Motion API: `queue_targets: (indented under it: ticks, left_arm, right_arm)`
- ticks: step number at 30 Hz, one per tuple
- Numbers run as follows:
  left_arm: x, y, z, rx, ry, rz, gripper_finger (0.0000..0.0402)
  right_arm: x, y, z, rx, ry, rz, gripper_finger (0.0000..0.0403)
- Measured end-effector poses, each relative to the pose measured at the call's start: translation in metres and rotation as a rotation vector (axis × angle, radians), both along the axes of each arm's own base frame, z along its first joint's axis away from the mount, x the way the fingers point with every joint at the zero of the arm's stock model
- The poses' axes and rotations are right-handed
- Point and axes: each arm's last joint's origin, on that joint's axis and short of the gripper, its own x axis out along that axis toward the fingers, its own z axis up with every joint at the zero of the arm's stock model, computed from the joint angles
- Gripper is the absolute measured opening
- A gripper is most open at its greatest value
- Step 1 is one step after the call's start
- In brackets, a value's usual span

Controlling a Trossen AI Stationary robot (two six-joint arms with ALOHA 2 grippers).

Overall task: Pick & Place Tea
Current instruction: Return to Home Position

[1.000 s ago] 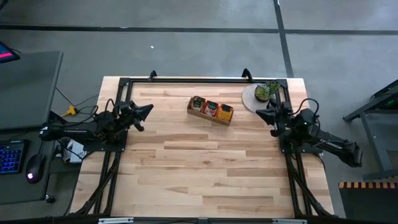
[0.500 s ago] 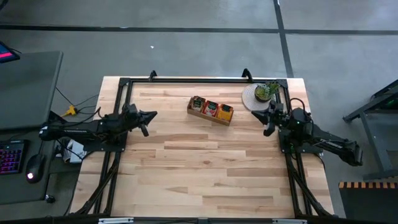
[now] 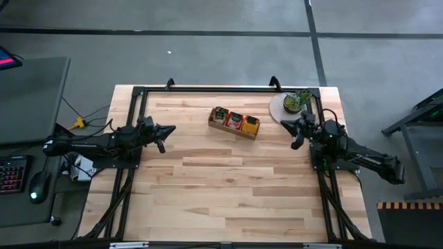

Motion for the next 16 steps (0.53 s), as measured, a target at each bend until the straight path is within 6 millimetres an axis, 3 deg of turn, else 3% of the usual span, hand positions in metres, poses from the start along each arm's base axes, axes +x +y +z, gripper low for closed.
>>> queue_targets:
  ticks: [16]
  left_arm:
    - [-0.0001, 0.0000, 0.0011, 0.000, -0.003, -0.001, 0.0001]
  right_arm:
    - [-0.0007, -0.0016, 0.0005, -0.070, 0.024, -0.061, 0.0011]
